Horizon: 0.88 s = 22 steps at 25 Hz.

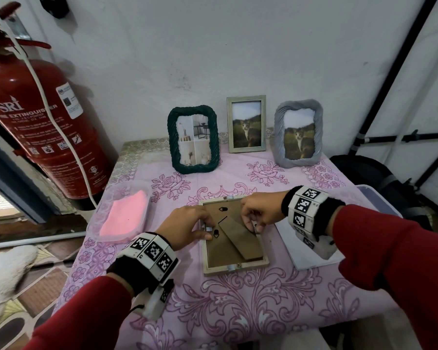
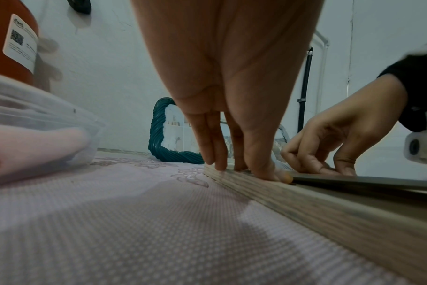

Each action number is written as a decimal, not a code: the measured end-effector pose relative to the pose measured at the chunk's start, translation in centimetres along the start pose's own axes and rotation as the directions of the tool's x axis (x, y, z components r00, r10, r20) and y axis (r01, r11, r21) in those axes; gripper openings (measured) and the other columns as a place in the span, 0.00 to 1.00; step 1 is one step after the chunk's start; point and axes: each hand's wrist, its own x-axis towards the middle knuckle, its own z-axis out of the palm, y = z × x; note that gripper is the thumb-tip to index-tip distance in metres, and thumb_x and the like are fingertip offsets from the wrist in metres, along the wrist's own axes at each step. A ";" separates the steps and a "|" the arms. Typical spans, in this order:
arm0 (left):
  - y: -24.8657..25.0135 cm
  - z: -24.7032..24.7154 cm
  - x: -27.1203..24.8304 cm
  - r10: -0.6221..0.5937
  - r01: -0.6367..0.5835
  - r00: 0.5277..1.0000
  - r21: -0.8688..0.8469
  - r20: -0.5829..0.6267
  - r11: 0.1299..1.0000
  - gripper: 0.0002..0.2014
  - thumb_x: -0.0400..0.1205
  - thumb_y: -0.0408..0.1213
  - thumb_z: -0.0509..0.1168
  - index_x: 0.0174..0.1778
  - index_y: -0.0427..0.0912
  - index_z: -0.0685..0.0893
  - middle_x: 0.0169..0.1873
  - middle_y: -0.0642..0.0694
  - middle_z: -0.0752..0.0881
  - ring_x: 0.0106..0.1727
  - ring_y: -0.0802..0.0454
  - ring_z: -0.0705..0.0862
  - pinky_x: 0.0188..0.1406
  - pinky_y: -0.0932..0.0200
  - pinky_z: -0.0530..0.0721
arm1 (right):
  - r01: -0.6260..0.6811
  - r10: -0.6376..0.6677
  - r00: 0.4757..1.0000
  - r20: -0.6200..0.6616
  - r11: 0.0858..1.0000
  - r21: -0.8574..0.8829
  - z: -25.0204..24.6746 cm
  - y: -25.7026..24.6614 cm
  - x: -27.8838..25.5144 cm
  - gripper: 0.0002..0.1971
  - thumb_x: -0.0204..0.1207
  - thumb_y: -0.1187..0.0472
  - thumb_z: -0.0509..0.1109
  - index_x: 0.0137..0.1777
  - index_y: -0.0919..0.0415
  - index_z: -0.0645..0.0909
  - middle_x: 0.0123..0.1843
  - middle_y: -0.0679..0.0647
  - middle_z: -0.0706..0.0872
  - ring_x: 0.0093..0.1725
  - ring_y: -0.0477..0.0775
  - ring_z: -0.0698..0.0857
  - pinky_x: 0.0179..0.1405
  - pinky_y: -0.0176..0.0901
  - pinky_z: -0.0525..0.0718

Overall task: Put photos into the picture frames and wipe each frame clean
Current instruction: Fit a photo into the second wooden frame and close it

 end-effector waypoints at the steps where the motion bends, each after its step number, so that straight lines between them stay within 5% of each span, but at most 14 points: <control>1: 0.0 0.0 0.0 0.001 -0.001 1.000 0.002 0.000 1.000 0.14 0.74 0.45 0.72 0.54 0.47 0.86 0.52 0.53 0.85 0.54 0.56 0.81 0.42 0.68 0.65 | -0.005 0.005 1.000 0.015 1.000 -0.003 0.0 0.1 0.2 0.08 0.68 0.72 0.75 0.47 0.66 0.86 0.50 0.72 0.82 0.43 0.56 0.77 0.32 0.31 0.70; 10: -0.2 0.1 0.0 0.003 -0.003 1.000 -0.008 0.002 1.000 0.13 0.74 0.45 0.72 0.54 0.49 0.85 0.52 0.54 0.85 0.54 0.56 0.80 0.42 0.68 0.65 | -0.027 0.023 0.999 0.028 0.989 0.148 0.1 0.8 0.3 0.08 0.70 0.72 0.72 0.47 0.63 0.88 0.42 0.57 0.86 0.40 0.47 0.81 0.37 0.33 0.75; 14: -0.1 0.3 -0.2 0.008 -0.008 1.000 -0.021 -0.011 1.000 0.12 0.75 0.45 0.72 0.53 0.49 0.86 0.51 0.54 0.84 0.52 0.56 0.81 0.40 0.67 0.65 | 0.025 -0.025 0.996 -0.088 1.000 0.005 0.7 0.6 -0.3 0.09 0.66 0.71 0.74 0.42 0.58 0.88 0.46 0.63 0.84 0.43 0.54 0.79 0.39 0.42 0.76; 18: -0.4 0.4 -0.3 0.016 -0.018 0.999 -0.046 -0.039 0.999 0.12 0.74 0.45 0.72 0.52 0.48 0.86 0.50 0.55 0.85 0.51 0.56 0.81 0.40 0.67 0.66 | 0.048 -0.057 0.993 -0.106 0.995 -0.089 0.3 -0.1 -0.3 0.09 0.64 0.70 0.75 0.41 0.57 0.89 0.47 0.53 0.76 0.46 0.49 0.76 0.37 0.36 0.75; 22: -0.6 0.4 -0.1 0.030 -0.031 0.999 -0.031 -0.034 0.999 0.11 0.74 0.46 0.72 0.51 0.50 0.86 0.50 0.56 0.85 0.51 0.58 0.80 0.37 0.79 0.65 | 0.028 -0.029 0.998 -0.050 0.999 -0.020 0.1 0.2 0.1 0.08 0.66 0.70 0.75 0.43 0.59 0.89 0.50 0.61 0.86 0.45 0.55 0.84 0.35 0.33 0.77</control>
